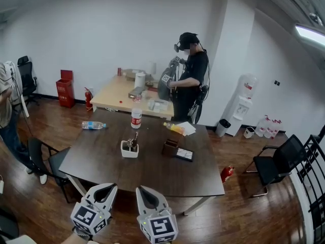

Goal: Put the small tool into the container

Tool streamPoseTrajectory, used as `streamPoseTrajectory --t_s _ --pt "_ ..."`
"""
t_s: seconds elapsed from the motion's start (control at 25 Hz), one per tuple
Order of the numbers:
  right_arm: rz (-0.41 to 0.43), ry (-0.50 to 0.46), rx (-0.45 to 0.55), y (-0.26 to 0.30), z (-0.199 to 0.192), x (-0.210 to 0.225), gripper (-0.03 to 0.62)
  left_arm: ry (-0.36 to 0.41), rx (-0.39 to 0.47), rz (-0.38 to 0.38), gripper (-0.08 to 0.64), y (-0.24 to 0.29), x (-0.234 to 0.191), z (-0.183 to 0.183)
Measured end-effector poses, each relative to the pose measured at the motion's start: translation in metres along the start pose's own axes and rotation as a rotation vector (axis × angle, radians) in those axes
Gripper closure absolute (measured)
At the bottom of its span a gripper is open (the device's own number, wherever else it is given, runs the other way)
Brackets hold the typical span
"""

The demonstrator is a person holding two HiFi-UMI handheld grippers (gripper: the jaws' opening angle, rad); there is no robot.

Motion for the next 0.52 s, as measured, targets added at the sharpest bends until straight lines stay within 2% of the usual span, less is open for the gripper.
streamPoseTrajectory --t_s 0.52 --pt "0.001 0.002 0.002 0.015 -0.002 0.014 0.589 -0.003 -0.003 0.0 0.549 0.021 -0.005 -0.003"
Point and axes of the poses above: the fingertips, and each gripper's own axes: y forward along the fingers, x to its right, z out of its top, the point moved 4 cm from there along -y, backward along the fingers, and after that the axes turned 3 degrees about z, right-handed, at the moved point
